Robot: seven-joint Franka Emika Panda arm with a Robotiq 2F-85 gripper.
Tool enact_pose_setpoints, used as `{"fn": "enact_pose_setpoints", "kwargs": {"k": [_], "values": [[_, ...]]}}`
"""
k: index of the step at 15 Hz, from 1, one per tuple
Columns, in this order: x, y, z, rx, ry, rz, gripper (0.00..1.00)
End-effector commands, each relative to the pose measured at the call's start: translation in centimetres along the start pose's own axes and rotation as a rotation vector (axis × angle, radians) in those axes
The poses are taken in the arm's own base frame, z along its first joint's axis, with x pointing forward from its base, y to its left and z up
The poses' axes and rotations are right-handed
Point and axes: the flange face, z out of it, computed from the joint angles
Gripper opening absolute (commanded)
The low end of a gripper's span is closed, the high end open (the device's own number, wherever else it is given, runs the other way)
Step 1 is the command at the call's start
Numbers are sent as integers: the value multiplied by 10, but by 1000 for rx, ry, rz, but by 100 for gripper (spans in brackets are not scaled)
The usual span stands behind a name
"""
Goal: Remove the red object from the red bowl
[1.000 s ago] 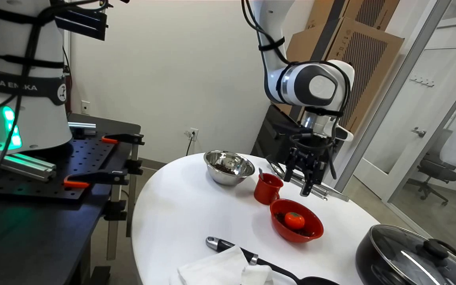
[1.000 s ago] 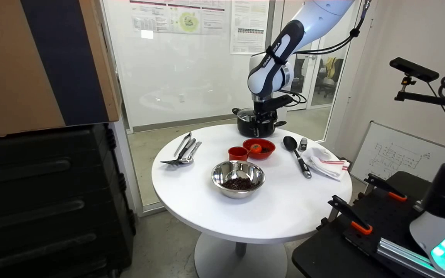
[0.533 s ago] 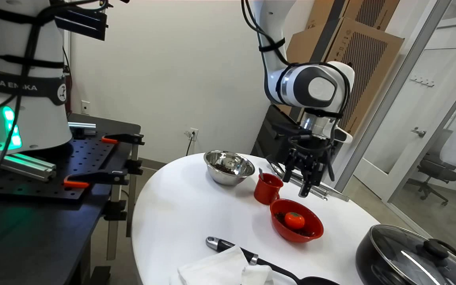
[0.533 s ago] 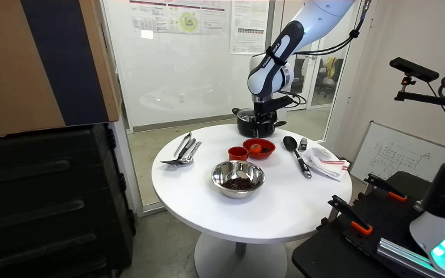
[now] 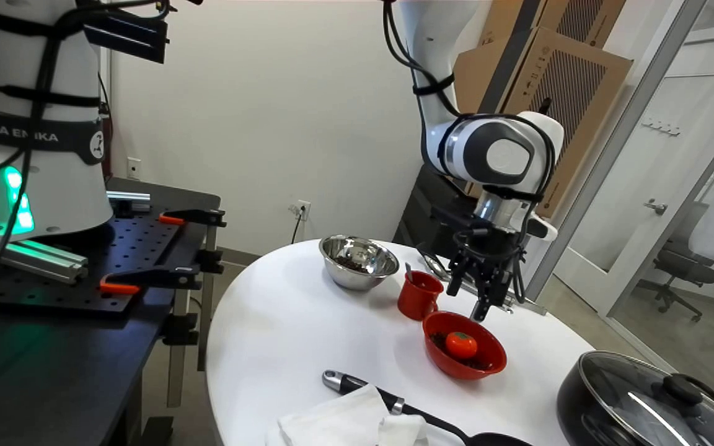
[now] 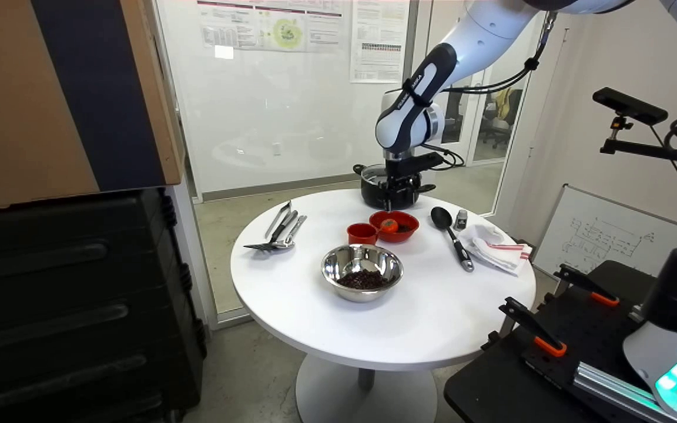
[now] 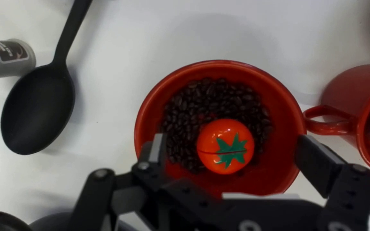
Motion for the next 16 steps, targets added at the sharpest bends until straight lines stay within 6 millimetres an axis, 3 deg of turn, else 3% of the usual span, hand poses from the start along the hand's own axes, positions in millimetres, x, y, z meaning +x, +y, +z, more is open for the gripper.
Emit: {"fn": "enact_pose_setpoints", "kwargs": {"k": [1,8,16], "values": [[18,-3,11,18,12,-2,100],[42,-9,37,10,7,16,100],[56,-14,61,-3,-34,20,100]]}}
